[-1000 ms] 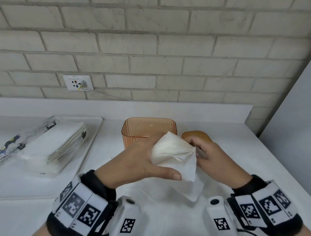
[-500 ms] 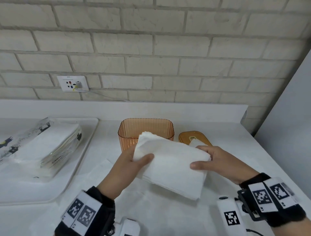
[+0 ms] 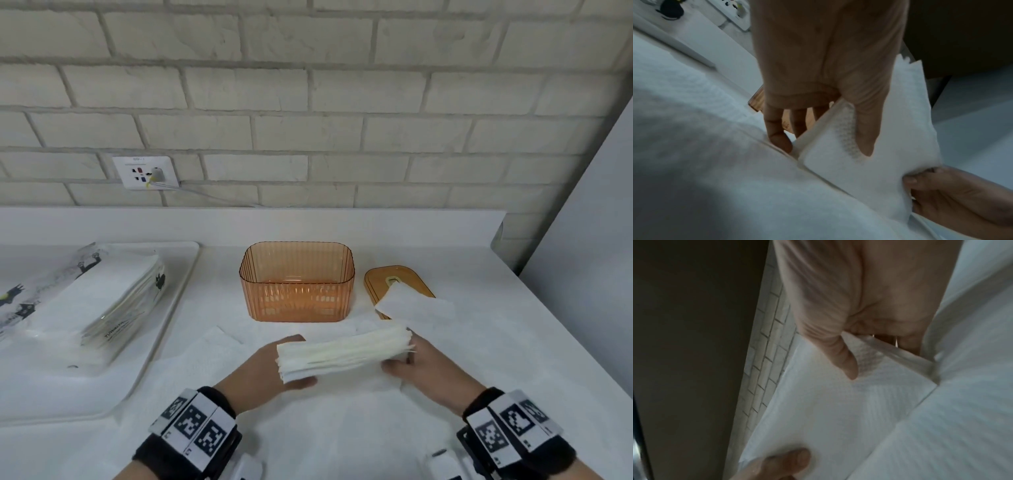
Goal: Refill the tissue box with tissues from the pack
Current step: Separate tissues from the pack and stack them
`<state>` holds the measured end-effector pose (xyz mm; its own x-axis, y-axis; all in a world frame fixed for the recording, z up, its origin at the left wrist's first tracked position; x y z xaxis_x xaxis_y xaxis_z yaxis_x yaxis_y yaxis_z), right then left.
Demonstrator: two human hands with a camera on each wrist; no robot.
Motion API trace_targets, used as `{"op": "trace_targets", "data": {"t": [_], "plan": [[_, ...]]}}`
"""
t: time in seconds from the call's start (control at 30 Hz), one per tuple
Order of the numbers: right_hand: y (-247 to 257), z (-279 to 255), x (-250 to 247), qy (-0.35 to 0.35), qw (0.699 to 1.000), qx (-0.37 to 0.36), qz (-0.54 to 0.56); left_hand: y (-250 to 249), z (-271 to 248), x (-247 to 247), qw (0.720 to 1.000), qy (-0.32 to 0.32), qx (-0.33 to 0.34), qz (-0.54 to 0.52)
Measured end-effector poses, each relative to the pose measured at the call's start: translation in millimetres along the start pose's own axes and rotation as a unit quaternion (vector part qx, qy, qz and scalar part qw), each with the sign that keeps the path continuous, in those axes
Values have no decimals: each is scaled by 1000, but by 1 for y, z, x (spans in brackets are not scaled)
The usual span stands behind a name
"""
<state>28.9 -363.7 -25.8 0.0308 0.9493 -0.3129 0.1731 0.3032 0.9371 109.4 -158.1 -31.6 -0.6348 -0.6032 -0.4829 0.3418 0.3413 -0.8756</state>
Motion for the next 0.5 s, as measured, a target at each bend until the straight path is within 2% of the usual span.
{"op": "trace_targets", "data": {"t": [0.13, 0.3, 0.5], "plan": [[11, 2, -6, -21, 1000, -12, -5, -2, 1, -5, 999, -38, 8, -37], [-1, 3, -5, -8, 1000, 23, -3, -2, 2, -1, 1000, -22, -7, 18], [4, 7, -7, -1, 1000, 22, 18, -9, 4, -2, 998, -37, -23, -38]]}}
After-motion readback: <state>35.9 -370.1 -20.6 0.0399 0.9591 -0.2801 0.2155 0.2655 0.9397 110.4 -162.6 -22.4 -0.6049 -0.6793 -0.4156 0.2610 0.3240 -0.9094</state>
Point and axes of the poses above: each hand's wrist, its own z-axis towards the middle knuckle, its own x-axis out of the palm, y = z × x, the point moved 6 cm from there along z, towards the middle knuckle, and after that the axes turned 4 degrees about z, right-handed, at the moved point
